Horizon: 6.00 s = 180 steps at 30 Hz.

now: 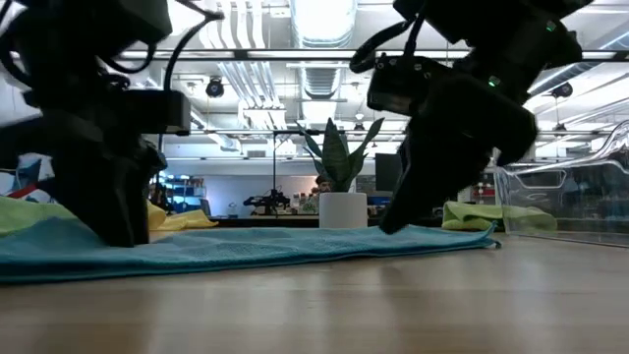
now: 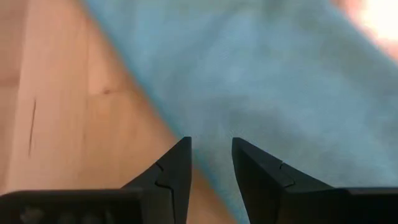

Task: Fold microfiber towels
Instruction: Fold the blue towel on the table

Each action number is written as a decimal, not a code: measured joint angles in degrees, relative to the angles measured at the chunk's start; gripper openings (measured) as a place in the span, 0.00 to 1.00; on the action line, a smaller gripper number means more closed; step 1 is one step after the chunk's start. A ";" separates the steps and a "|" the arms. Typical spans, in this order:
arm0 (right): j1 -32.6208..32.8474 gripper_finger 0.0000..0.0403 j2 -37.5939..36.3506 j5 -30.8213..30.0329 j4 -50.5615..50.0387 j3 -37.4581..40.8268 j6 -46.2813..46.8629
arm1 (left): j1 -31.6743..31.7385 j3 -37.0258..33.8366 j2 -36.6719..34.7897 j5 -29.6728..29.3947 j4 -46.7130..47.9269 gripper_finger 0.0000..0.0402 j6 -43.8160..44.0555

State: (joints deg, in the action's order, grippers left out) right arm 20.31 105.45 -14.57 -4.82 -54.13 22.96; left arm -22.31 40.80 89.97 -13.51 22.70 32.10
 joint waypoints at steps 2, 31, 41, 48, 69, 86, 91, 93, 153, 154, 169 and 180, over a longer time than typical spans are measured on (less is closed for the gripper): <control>0.03 0.28 1.52 -0.09 -0.42 0.00 0.18 | 0.98 -0.92 0.62 -0.01 2.39 0.36 -0.68; -19.00 0.52 -4.31 0.64 -8.51 -4.74 2.38 | -6.35 3.84 -8.57 17.91 5.11 0.36 4.34; -24.89 0.56 10.21 8.25 -7.64 -12.96 1.93 | -14.26 3.60 -8.94 9.44 15.82 0.36 15.25; -23.00 0.39 13.48 2.32 -7.39 -15.24 0.57 | -21.56 1.49 -10.87 -1.25 13.04 0.36 21.08; -26.75 0.03 -12.30 -7.21 -29.42 -14.24 -13.58 | -14.48 -0.33 -12.72 -21.24 -30.65 0.36 -10.29; -13.16 0.04 -0.52 0.02 -20.23 -18.65 -2.02 | -12.94 -0.22 -13.98 -21.31 -30.74 0.36 -11.50; -11.29 0.04 4.96 0.09 -20.82 -22.48 -1.92 | -12.96 -0.22 -14.00 -21.08 -30.70 0.36 -11.52; -10.69 0.04 6.85 0.09 -20.75 -23.79 -1.94 | -12.96 -0.22 -14.00 -20.45 -30.72 0.36 -11.52; -0.46 0.48 14.04 -3.12 -13.69 -26.97 -3.94 | -9.55 -1.18 10.38 -14.14 -35.86 0.36 2.08; -0.53 0.48 14.49 -3.29 -13.65 -27.07 -3.96 | -9.55 -1.17 10.74 -14.24 -36.22 0.36 2.31; -0.87 0.32 18.15 -3.05 -13.43 -28.39 -3.62 | -9.57 -1.33 11.72 -14.46 -37.51 0.36 3.45; -1.53 0.10 17.70 -3.06 -12.85 -28.41 -2.08 | -9.57 -1.42 11.83 -14.13 -37.93 0.36 3.52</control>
State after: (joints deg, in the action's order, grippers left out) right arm 18.79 123.16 -17.63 -17.67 -82.54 20.88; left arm -31.88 39.38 101.80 -27.64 -15.24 35.62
